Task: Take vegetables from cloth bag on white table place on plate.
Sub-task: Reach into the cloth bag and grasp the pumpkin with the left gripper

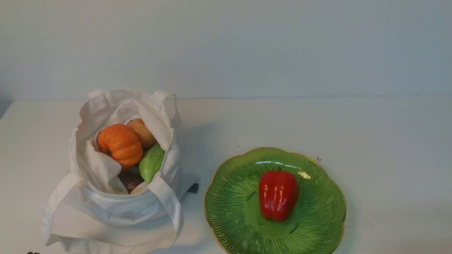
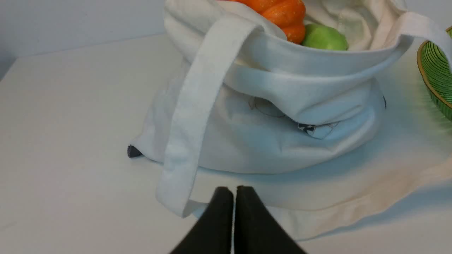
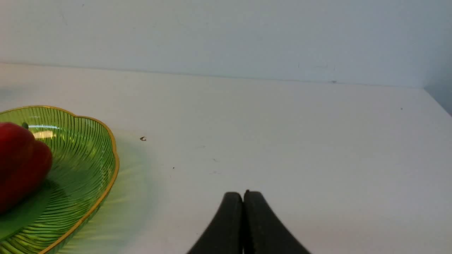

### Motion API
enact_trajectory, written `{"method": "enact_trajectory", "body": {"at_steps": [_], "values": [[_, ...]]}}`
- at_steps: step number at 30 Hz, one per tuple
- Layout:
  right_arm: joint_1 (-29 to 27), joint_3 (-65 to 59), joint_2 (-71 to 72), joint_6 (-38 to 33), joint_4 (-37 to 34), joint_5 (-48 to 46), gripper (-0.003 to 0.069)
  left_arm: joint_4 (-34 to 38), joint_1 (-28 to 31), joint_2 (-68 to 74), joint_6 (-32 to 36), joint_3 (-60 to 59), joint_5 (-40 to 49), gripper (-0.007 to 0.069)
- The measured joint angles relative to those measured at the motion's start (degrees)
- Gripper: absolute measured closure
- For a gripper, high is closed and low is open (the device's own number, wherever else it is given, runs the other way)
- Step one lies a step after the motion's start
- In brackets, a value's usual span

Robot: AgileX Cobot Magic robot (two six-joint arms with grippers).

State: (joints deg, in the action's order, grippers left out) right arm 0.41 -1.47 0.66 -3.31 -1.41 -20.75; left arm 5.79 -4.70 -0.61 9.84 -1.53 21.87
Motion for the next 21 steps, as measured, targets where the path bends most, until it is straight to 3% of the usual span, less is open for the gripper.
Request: {"method": "enact_trajectory", "body": {"at_steps": [21], "values": [[0.00, 0.00, 0.00, 0.00, 0.00, 0.00, 0.0673, -0.66, 0.00, 0.00, 0.84, 0.00, -0.11, 0.0629]]}}
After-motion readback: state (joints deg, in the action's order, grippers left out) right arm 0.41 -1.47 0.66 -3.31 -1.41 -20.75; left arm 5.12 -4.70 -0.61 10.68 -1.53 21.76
